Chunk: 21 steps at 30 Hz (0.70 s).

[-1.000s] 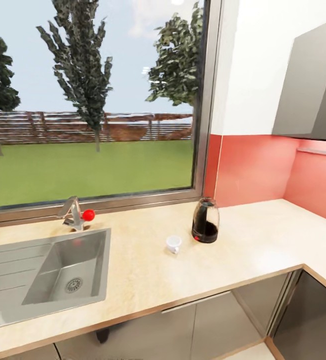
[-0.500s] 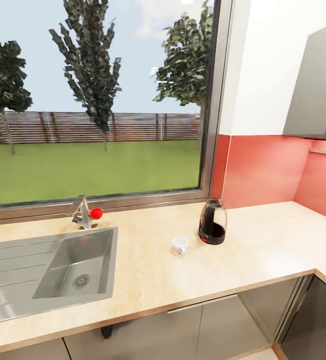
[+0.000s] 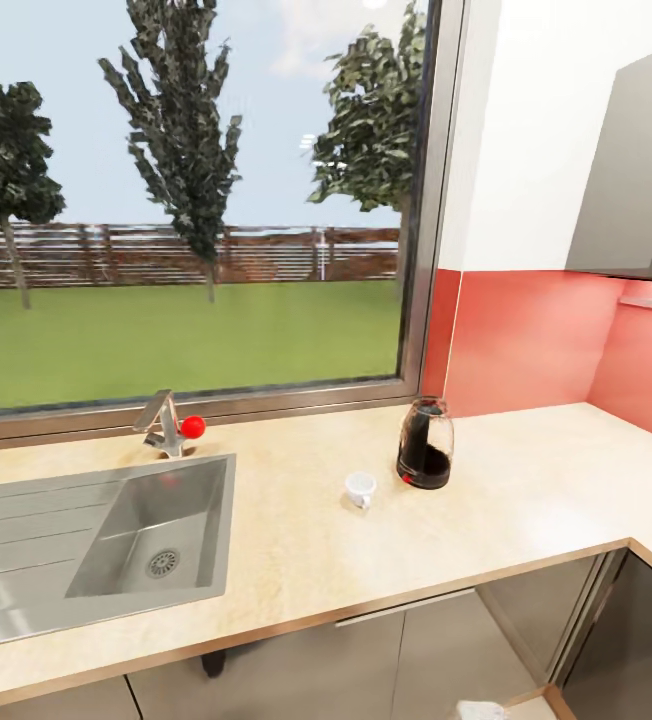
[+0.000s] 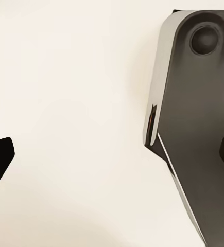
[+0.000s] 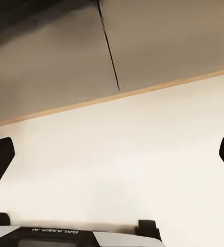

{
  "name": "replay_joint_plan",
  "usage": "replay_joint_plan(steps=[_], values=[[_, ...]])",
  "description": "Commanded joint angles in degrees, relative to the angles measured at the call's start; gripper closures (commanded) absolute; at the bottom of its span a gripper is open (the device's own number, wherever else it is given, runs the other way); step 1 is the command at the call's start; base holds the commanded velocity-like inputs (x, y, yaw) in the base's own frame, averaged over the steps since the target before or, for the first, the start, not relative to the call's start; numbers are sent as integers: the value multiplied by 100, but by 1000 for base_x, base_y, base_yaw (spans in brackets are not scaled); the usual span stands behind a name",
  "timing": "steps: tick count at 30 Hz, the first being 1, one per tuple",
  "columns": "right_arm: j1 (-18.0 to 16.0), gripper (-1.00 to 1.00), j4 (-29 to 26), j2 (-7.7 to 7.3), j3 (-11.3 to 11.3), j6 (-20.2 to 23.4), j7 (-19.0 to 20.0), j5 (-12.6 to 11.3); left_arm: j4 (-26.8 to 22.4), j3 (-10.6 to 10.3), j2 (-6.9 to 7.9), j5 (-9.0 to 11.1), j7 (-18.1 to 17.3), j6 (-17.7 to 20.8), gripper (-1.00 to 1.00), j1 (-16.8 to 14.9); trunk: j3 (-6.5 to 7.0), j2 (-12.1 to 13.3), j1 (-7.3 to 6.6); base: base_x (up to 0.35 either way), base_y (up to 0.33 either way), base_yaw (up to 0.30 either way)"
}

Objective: Set up a coffee station on the kitchen countertop: keep the coffee maker on the countertop, move the bottle of coffee from the kitchen shelf to the counter next to the coffee maker, place a paper coffee filter on top of the coffee maker, put the saucer next to the coffee maker with the coffee cup on the saucer, and place the electric kettle next to the coffee maker.

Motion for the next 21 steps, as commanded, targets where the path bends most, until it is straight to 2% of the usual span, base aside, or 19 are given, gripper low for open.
replay_joint_plan(steps=[1, 8, 16, 21], values=[[0, -100, -59, -3, 29, -5, 11, -49, -5, 44, 1, -59, 9, -20, -100, 0, 0, -2, 2, 0, 0, 0], [0, -100, -282, 16, 37, -406, 9, -49, -35, 48, 0, -56, 27, -16, -100, -20, 0, -2, 2, 0, 0, 0], [0, -100, -304, 68, 40, -1320, 2, -57, -37, 54, 25, -53, 33, -16, -100, -16, 0, -2, 2, -123, 0, 0], [0, -100, -358, 140, 38, -1501, 0, -58, -37, 49, 27, -55, 33, -13, -100, -15, 0, -2, 2, -43, 0, 0]])
